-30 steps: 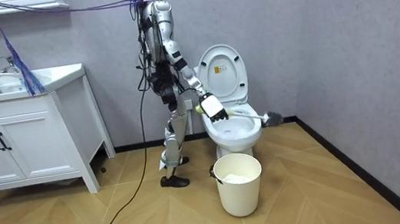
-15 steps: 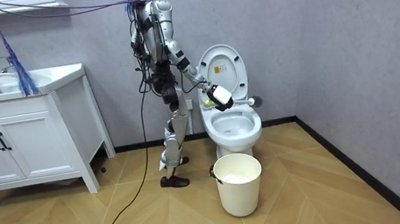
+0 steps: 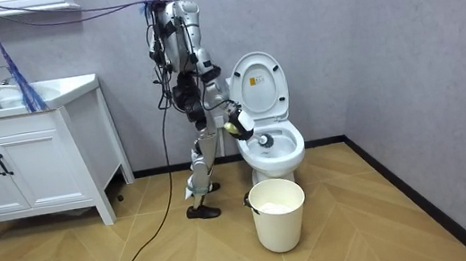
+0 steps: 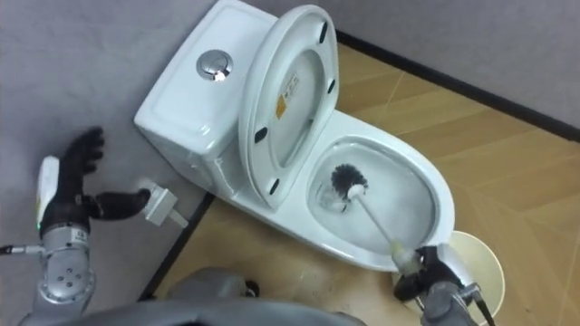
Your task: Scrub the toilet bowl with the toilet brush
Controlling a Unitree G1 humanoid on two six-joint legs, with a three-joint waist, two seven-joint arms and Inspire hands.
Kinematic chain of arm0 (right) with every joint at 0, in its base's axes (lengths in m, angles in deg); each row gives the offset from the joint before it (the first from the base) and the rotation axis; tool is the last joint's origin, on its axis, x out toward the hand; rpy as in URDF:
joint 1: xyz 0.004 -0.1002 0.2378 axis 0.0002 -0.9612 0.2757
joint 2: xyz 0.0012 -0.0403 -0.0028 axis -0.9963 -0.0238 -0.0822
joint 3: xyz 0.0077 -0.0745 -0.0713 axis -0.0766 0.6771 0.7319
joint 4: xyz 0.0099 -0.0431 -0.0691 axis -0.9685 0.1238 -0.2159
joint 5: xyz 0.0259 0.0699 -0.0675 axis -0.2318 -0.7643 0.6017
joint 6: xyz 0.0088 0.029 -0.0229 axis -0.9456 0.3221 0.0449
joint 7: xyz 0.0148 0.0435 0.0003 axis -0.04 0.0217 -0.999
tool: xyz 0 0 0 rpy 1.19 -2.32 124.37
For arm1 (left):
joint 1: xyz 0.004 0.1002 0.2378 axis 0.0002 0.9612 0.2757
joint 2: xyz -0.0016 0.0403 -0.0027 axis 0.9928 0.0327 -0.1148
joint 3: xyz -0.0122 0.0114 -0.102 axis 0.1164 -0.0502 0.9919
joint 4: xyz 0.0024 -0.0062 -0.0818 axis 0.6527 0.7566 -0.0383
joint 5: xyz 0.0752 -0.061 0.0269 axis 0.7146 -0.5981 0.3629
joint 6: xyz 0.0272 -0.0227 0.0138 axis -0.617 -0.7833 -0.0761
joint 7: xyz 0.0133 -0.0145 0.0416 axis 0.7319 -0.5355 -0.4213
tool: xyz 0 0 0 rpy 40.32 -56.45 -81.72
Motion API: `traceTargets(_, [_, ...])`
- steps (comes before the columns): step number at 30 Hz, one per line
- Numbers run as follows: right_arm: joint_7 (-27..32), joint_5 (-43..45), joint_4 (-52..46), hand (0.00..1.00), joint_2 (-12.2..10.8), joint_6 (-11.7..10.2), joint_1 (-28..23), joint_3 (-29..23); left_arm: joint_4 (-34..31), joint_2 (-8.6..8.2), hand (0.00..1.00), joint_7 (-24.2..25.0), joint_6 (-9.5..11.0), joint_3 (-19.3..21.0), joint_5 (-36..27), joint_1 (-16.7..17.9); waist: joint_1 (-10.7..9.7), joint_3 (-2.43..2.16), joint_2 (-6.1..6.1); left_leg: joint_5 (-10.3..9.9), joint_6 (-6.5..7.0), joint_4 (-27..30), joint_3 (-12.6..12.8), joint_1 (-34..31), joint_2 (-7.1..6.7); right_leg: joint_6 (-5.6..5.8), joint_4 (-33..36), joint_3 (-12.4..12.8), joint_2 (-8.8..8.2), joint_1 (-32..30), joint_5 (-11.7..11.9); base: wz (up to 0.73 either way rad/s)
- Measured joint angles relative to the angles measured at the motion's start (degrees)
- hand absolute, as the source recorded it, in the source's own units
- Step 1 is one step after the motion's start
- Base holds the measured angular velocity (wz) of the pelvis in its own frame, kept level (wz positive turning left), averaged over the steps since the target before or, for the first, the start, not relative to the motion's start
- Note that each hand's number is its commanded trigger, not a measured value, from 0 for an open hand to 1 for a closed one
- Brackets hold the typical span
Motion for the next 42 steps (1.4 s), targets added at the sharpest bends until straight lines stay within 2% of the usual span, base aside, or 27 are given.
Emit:
traceTargets(2, [-0.3, 0.3, 1.6, 1.0, 0.0, 0.0, 0.1, 0.0, -2.3, 0.11, 0.0, -1.0, 0.2, -1.1, 0.2, -1.2, -0.3, 0.0, -0.02, 0.0, 0.0, -0.1, 0.0, -0.1, -0.01, 0.0, 0.0, -0.1, -0.01, 0.0, 0.0, 0.0])
traceTargets(4, [-0.9, 0.2, 2.5, 1.0, 0.0, 0.0, 0.1, 0.0, -3.7, 0.54, 0.0, -1.9, 1.4, -1.7, 0.2, -2.8, -0.7, 0.0, -0.01, 0.0, 0.0, 0.0, 0.1, 0.0, 0.02, 0.0, 0.0, -0.1, -0.05, 0.0, 0.0, 0.0])
traceTargets(7, [-1.4, 1.2, 4.8, 1.0, 0.0, 0.0, 0.0, 0.0, -4.1, 1.38, 0.0, -2.3, 2.2, -2.2, 0.8, -5.2, -2.7, -0.07, 0.3, 0.0, 0.02, 0.1, 0.4, -0.1, 0.01, 0.0, 0.2, 0.2, -0.16, -0.1, 0.0, -0.04])
traceTargets(13, [-1.9, 0.9, 6.9, 1.0, 0.5, -0.5, 0.9, -0.5, -4.1, 2.18, 0.0, -2.3, 2.2, -5.1, 0.8, -5.4, -5.0, -0.13, 0.86, 0.0, 0.03, 0.5, 1.0, -0.6, 0.05, 0.0, 0.5, 1.4, -0.13, -0.9, 0.0, -0.09])
traceTargets(14, [-1.9, 0.8, 7.1, 1.0, 0.7, -0.6, 1.4, -0.5, -3.5, 2.3, 0.0, -2.4, 2.3, -6.4, 0.8, -6.1, -5.4, -0.02, 1.05, 0.0, 0.04, 0.6, 1.0, -0.6, 0.05, 0.0, 0.9, 1.5, -0.18, -1.2, 0.0, -0.03])
traceTargets(16, [-1.9, 1.1, 7.2, 1.0, 0.9, -0.5, 2.3, -0.5, -0.4, 2.48, 0.0, -2.3, 2.5, -8.9, 0.8, -7.8, -5.9, -0.14, 1.47, 0.0, 0.08, 0.6, 1.2, -1.0, 0.07, -0.05, 2.1, 1.7, -0.34, -2.3, -0.2, -0.06])
traceTargets(18, [-1.9, 1.1, 7.4, 1.0, 1.0, -0.5, 2.8, -0.5, 2.4, 2.61, 0.0, -2.1, 2.8, -10.4, 0.7, -8.7, -6.1, -0.03, 1.51, 0.1, 0.18, 0.6, 1.9, -1.5, 0.22, -0.21, 2.7, 2.2, -0.73, -3.6, -0.3, -0.19])
traceTargets(20, [-1.9, 1.3, 7.7, 1.0, 1.1, -0.5, 4.5, -0.5, 5.3, 2.67, 0.0, -1.4, 2.8, -10.8, 0.7, -9.3, -6.0, -0.11, 1.72, 0.1, 0.25, 0.7, 2.8, -2.8, 0.51, -0.32, 3.5, 3.2, -0.77, -5.1, -0.3, -0.23])
traceTargets(23, [-1.3, 1.3, 7.7, 1.0, 1.3, -0.3, 6.3, -0.5, 7.7, 3.19, 0.0, 0.3, 2.7, -12.0, 0.6, -9.8, -6.3, 0.22, 1.88, 0.3, 0.4, 2.1, 3.0, -6.1, 0.75, -0.5, 5.2, 3.2, -0.97, -8.7, -0.3, -0.06])
traceTargets(25, [-1.2, 1.3, 8.2, 1.0, 1.8, 0.1, 8.0, -0.3, 9.9, 4.0, 0.0, 0.5, 3.2, -14.0, 0.9, -10.9, -6.2, 0.68, 2.04, 0.4, 0.52, 2.9, 3.1, -7.7, 0.78, -0.51, 6.3, 3.4, -1.14, -10.3, -0.3, -0.02])
traceTargets(28, [-1.0, 4.5, 8.1, 1.0, 4.6, 0.7, 11.8, 0.6, 12.9, 4.71, 0.0, 0.2, 5.9, -15.4, 1.0, -14.1, -4.7, 0.84, 2.35, 1.0, 1.14, 4.0, 4.3, -11.8, 0.73, -0.63, 9.7, 4.2, -2.16, -15.6, -0.4, -0.1])
traceTargets(29, [-0.9, 5.5, 8.0, 1.0, 5.2, 0.6, 12.4, 0.6, 13.4, 4.81, 0.0, 0.3, 6.3, -15.6, 1.0, -14.6, -4.3, 1.09, 1.96, 1.2, 1.24, 4.0, 4.4, -12.5, 0.63, -0.69, 10.2, 4.3, -2.22, -16.6, -0.4, -0.13])
traceTargets(30, [-0.5, 7.6, 7.8, 1.0, 6.4, 0.7, 14.0, 0.8, 14.0, 5.06, 0.0, 0.3, 7.0, -15.8, 1.0, -15.4, -3.8, 1.05, 2.26, 1.4, 1.46, 4.4, 4.4, -14.3, 0.22, -0.94, 11.4, 4.7, -2.42, -18.6, -0.6, 0.0])
traceTargets(31, [-0.4, 9.8, 7.8, 1.0, 7.6, 0.7, 15.9, 0.8, 14.0, 5.61, 0.0, 0.4, 7.5, -16.2, 1.0, -16.4, -3.7, 1.07, 2.27, 1.7, 1.72, 4.9, 4.5, -16.2, -0.21, -1.05, 13.5, 4.8, -3.37, -21.0, -1.1, 0.04])
traceTargets(34, [0.4, 12.0, 7.4, 1.0, 10.1, 0.7, 18.6, 2.7, 14.1, 7.14, 0.0, 0.1, 7.7, -18.1, 1.9, -18.7, -3.2, 1.15, 2.16, 2.5, 2.15, 5.7, 4.9, -19.4, -0.89, -1.14, 16.7, 4.8, -5.15, -25.2, -1.4, 0.04])
traceTargets(37, [1.2, 16.9, 5.3, 1.0, 13.6, 1.9, 21.5, 4.7, 13.6, 8.97, 0.0, -0.3, 8.2, -19.6, 2.9, -21.0, -1.2, 1.29, 2.04, 3.2, 2.69, 6.7, 6.4, -23.8, -1.2, -1.32, 19.9, 4.0, -7.03, -30.7, -1.4, -0.14])
traceTargets(40, [3.5, 20.0, 3.2, 1.0, 15.1, 3.2, 23.0, 7.8, 12.2, 10.13, 0.0, -2.8, 8.3, -20.7, 3.4, -21.3, -0.6, 1.32, 2.01, 3.3, 2.79, 8.3, 7.0, -27.4, -1.28, -1.61, 22.3, 4.2, -7.82, -35.0, -1.6, -0.08])
traceTargets(42, [4.1, 22.1, 0.2, 1.0, 16.6, 4.4, 23.2, 9.8, 11.3, 10.31, 0.0, -4.4, 8.3, -21.0, 4.2, -21.8, 0.1, 1.42, 2.47, 3.2, 2.87, 9.7, 7.2, -30.1, -1.13, -1.8, 23.4, 4.6, -7.92, -37.7, -1.6, -0.1])
